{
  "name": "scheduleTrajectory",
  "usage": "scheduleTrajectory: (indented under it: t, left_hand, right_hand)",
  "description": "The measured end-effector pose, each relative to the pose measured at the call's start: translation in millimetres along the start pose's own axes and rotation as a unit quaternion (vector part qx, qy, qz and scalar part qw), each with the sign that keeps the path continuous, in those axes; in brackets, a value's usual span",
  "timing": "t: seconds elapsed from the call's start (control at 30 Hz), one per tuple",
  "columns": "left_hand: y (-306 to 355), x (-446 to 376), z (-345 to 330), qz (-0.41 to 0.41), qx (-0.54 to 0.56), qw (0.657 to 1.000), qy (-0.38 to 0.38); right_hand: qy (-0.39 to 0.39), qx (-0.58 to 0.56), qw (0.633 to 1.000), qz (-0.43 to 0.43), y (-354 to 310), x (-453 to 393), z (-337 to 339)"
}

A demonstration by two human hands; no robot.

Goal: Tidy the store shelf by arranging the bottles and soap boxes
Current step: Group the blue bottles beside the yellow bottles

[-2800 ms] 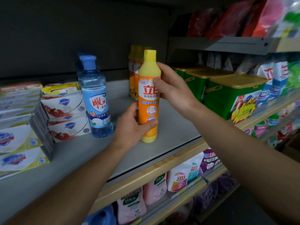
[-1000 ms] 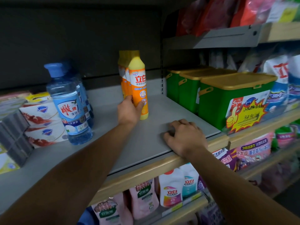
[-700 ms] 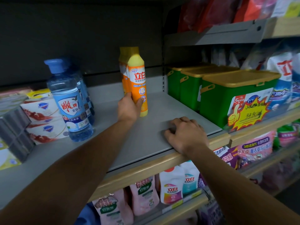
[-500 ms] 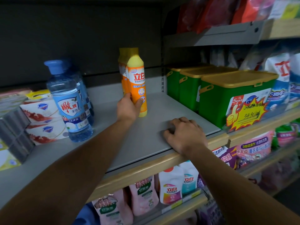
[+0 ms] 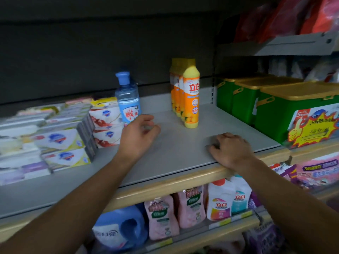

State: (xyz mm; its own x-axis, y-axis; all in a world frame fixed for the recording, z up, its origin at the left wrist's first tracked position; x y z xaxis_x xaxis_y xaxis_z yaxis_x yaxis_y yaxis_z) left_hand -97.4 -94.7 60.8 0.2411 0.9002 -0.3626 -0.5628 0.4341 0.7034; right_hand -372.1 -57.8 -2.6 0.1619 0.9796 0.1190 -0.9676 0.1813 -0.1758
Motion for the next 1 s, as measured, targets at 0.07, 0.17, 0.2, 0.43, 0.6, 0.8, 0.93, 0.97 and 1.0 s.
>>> scheduleTrajectory:
  t: [0.07,0.17,0.2,0.43,0.6,0.8,0.93,0.97,1.0]
  left_hand:
    - [-8.1,9.7,25.7,0.006,0.011,0.999,0.042]
    - [-17.6,10.9,56.3,0.014,0.002,0.994,0.105]
    - [-21.4,7.6,63.0,0.021,0.001,0.993,0.115]
    - [-38.3,-30.9,58.2,0.031,0.05,0.994,0.087]
    - [-53.9,-32.1,43.1,0.046,0.06,0.993,0.09]
    - [-42.0,-12.3,37.3,-0.065,0.192,0.978,0.051]
    - [-40.3,-12.4,19.2,-0.057,0.338,0.939,-0.021]
    - [-40.2,-12.7,14.1,-0.051,0.357,0.932,-0.037]
    - [-39.6,-12.3,10.0,-0.048,0.37,0.926,-0.051]
  right_hand:
    - [-0.006,-0.002,0.999,0.054,-39.6,3.5,-6.9]
    - [0.006,-0.049,0.989,0.138,-96.6,11.9,-10.8]
    - [-0.001,-0.061,0.986,0.152,-108.6,13.4,-14.8]
    - [-0.004,-0.007,0.988,0.151,-120.0,10.7,-36.6]
    - [0.015,-0.021,0.989,0.145,-119.4,11.5,-34.6]
    - [0.013,-0.03,0.99,0.14,-118.1,11.8,-34.6]
    - [0.015,-0.039,0.989,0.144,-119.2,12.8,-30.9]
    - [0.014,-0.056,0.987,0.15,-119.2,13.6,-28.7]
    - [0.009,-0.091,0.983,0.157,-118.4,14.7,-26.8]
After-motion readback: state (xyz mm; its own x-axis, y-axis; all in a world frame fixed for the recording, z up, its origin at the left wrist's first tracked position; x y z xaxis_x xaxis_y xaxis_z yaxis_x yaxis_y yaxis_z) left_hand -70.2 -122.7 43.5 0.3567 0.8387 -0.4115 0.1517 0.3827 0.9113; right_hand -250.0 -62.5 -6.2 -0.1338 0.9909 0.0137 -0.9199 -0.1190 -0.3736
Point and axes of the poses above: each hand's wrist, its own x-axis away from the middle knuckle, its own z-axis out of the back of the hand, y = z × x, the point moved 9 cm from there along -x, towards the middle knuckle, and after that the axes turned 15 degrees about -y, right-handed, at the moved point
